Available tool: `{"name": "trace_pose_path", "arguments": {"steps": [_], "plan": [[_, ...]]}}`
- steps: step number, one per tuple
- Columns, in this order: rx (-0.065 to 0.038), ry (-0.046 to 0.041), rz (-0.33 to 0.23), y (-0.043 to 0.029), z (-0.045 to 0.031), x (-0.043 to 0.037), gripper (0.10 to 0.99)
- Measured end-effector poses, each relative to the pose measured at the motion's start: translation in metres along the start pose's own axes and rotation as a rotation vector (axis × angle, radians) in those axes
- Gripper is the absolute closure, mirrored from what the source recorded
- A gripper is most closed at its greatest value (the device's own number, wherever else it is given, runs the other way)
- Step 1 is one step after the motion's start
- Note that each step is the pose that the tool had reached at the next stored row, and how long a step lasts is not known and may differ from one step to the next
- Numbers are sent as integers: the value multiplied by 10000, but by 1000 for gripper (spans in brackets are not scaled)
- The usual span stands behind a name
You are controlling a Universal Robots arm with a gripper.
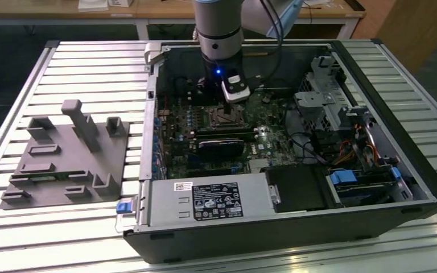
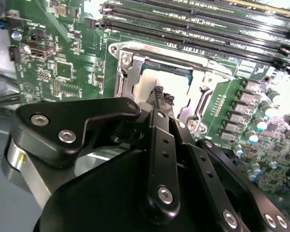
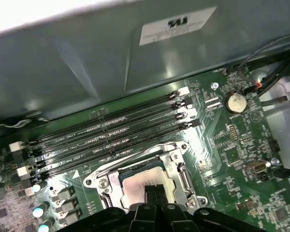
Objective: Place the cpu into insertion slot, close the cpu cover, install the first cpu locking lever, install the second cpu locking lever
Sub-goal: 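Install the first cpu locking lever, then install the second cpu locking lever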
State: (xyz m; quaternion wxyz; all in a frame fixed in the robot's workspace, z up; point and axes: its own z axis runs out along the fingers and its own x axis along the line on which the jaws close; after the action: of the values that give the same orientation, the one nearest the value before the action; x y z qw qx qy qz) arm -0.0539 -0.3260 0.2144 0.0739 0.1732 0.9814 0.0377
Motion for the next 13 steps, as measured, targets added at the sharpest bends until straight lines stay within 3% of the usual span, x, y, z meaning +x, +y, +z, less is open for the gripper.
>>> {"name": "trace_pose_path", "arguments": {"steps": [6, 13], "plan": [[3, 0, -1, 15, -152, -20, 980], [1, -1, -1, 17, -164, -22, 980]]}}
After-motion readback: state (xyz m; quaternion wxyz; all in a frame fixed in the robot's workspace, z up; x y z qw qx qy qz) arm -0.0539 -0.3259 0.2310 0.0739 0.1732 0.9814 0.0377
